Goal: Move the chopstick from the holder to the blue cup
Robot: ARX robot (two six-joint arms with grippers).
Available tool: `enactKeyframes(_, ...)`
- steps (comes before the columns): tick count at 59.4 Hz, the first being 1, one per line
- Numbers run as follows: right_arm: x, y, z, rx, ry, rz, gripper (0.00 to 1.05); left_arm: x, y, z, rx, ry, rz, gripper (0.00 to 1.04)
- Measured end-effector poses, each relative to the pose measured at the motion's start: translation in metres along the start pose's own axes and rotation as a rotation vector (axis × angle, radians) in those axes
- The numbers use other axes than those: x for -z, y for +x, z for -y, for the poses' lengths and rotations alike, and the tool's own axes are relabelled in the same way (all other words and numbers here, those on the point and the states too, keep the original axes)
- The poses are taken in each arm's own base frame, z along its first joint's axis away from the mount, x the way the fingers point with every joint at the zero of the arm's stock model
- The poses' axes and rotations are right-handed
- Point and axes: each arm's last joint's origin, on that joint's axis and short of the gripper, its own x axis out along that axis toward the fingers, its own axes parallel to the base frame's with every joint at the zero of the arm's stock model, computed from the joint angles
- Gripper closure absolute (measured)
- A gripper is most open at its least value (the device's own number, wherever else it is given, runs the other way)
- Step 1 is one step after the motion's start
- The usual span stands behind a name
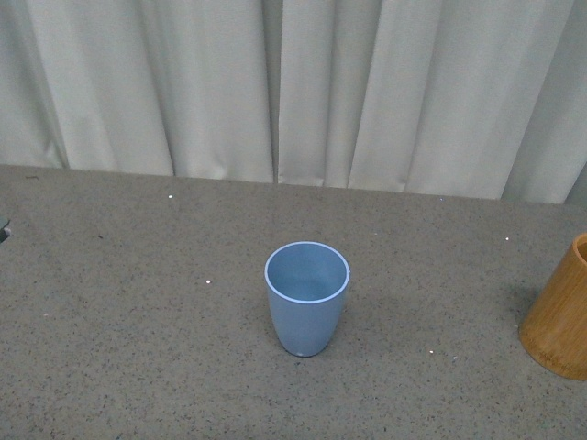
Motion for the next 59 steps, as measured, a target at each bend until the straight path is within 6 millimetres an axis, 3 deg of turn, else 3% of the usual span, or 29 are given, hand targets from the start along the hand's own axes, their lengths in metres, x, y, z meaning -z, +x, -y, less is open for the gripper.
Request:
enactKeyframes(2,0.001,0.000,0.000,0.031,0.009,-0.019,0.10,0.000,0.000,0.000,0.000,0.000,0.000,0.46)
enactKeyframes(8,0.004,0.007,0.008,0.407,0.092,-0.191,0.10,0.000,0.000,0.000,-0.002,0.000,0.001,0.25)
enactKeyframes(15,0.008,0.019,0.022,0.502,0.136,-0.231,0.10,0.000,0.000,0.000,-0.001,0.001,0.001,0.05)
enactKeyframes(27,0.002,0.041,0.035,0.503,0.202,-0.279,0.10,0.000,0.000,0.000,-0.001,0.000,0.001,0.07)
enactKeyframes(41,0.010,0.070,0.046,0.509,0.463,-0.410,0.10,0.000,0.000,0.000,-0.001,0.000,0.001,0.07)
enactKeyframes(59,0.009,0.108,0.041,0.502,0.317,-0.370,0.10,0.000,0.000,0.000,-0.001,0.000,0.001,0.07)
